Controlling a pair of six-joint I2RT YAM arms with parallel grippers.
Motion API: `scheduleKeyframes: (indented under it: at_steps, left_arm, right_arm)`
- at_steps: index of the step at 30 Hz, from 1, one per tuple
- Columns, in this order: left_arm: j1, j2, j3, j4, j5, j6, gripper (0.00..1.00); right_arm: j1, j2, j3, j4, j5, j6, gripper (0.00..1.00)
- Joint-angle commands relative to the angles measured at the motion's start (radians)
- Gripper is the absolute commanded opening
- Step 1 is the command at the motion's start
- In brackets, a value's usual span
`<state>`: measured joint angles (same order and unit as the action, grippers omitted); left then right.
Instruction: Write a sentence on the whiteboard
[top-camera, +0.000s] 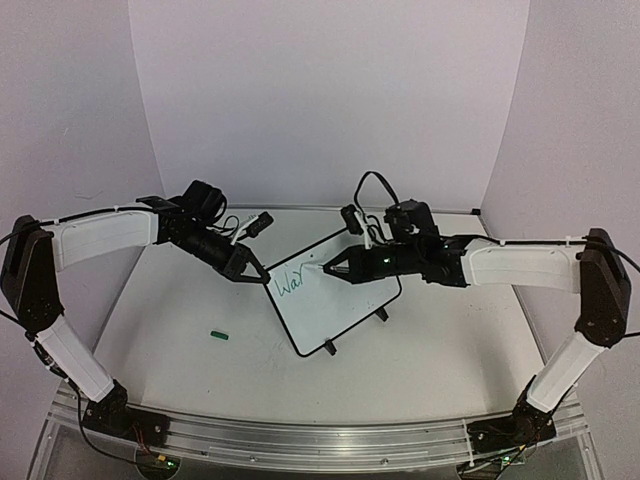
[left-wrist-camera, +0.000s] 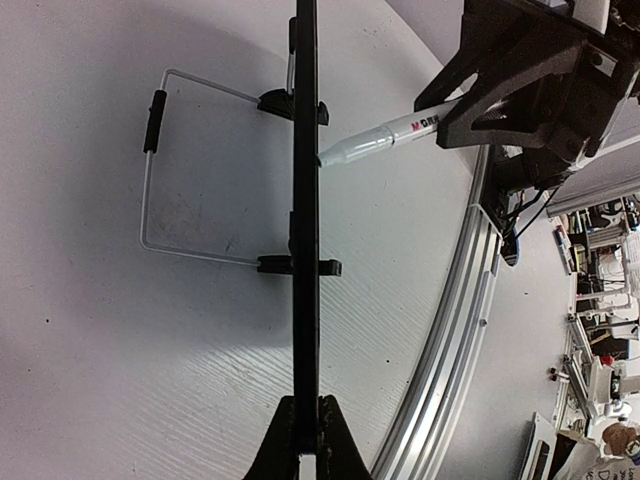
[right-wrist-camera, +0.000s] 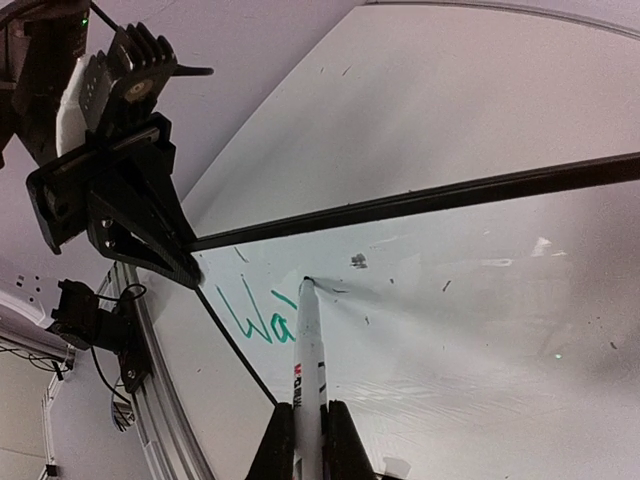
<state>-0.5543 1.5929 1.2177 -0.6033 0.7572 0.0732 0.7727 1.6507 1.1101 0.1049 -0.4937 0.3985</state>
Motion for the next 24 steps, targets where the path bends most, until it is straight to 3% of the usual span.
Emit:
scheduleKeyframes:
  at_steps: [1,10,17,24]
  left_arm:
    - [-0.029,0.016,0.031,-0.039,0.001,0.047,0.00]
    - [-0.029,0.014,0.030,-0.039,-0.002,0.047,0.00]
    - [-0.029,0.014,0.029,-0.039,-0.006,0.047,0.00]
    - [-0.029,0.014,0.030,-0.038,-0.007,0.048,0.00]
  right_arm:
    - [-0.019,-0.055,-0.019,0.032,0.082,0.011,0.00]
    - [-0.020,-0.070,-0.034,0.054,0.008,0.005,0.00]
    - [-0.020,-0.174,-0.115,0.098,-0.098,-0.025,0.00]
    - [-0.034,-0.234,-0.164,0.069,-0.032,-0.016,0.00]
